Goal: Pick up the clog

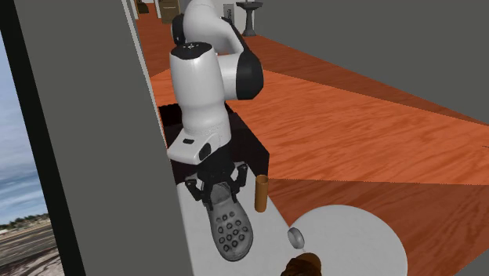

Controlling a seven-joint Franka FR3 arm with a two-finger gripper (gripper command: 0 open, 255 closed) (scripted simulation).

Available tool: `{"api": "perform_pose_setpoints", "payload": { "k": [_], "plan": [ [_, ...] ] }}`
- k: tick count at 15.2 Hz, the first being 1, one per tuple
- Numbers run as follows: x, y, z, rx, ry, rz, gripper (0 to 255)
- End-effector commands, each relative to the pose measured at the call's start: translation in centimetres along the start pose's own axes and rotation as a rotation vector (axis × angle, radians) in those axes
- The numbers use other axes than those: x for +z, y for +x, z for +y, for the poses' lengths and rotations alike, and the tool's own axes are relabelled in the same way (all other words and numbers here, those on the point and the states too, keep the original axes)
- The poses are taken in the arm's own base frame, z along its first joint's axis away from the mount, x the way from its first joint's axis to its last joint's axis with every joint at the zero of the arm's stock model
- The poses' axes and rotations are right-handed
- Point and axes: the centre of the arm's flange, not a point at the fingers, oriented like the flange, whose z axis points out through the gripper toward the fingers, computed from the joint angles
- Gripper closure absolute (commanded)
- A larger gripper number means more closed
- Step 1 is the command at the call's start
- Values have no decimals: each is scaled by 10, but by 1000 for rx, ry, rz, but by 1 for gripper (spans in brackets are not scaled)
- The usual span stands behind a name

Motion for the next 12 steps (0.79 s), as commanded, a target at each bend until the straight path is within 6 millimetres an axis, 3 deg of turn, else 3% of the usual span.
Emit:
{"api": "perform_pose_setpoints", "payload": {
  "k": [1,10,12],
  "plan": [
    [-9,2,0,0,0,-1,255],
    [-56,9,-3,0,0,-1,255],
    [-57,9,-3,0,0,-1,255]
  ]
}}
